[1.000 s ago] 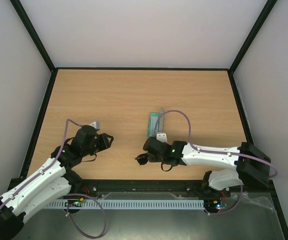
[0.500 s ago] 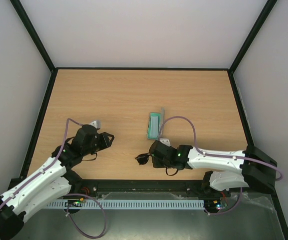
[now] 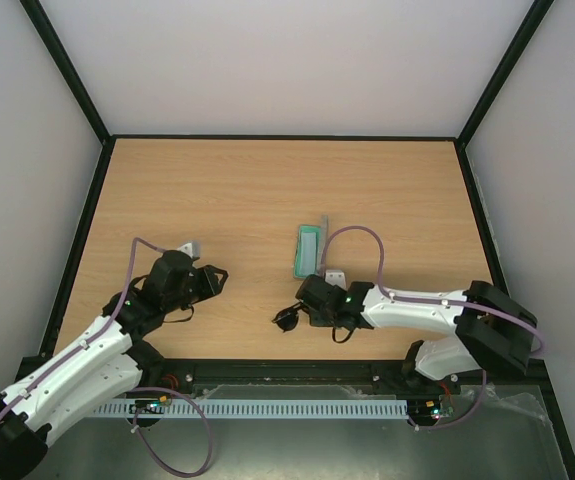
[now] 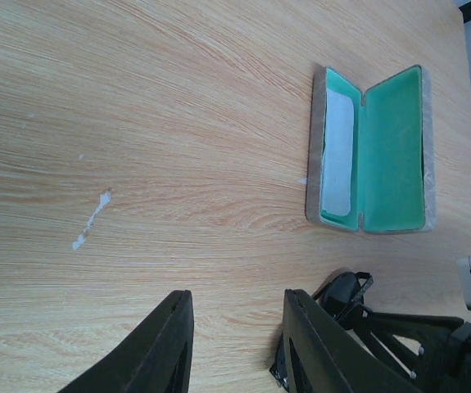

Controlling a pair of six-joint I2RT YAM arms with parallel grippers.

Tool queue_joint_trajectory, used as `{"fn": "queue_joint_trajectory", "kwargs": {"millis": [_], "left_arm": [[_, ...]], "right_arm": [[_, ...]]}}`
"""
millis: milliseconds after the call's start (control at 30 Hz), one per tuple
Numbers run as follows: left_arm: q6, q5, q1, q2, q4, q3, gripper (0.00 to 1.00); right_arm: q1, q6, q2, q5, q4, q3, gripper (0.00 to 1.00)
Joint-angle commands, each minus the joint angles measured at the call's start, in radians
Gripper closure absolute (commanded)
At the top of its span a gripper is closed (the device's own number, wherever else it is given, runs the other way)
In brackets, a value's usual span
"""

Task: Organize the sunglasses
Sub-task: Adjust the sunglasses at the center of the board.

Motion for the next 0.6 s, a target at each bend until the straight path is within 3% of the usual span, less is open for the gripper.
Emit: {"fn": "queue_joint_trajectory", "kwargs": {"millis": [0,567], "left_arm": [[0.005,0.004,0.005,-0.013,0.004,-0.012,0.67],[0.003,0.002,0.005,-0.019,-0.002,-0.015,0.67]], "right_arm": [[-0.031,-0.042,0.031,0.072,-0.038,0.044,0.75],[-0.112,-0.155,0.141,0.063,0.041,0.129,0.63]]}}
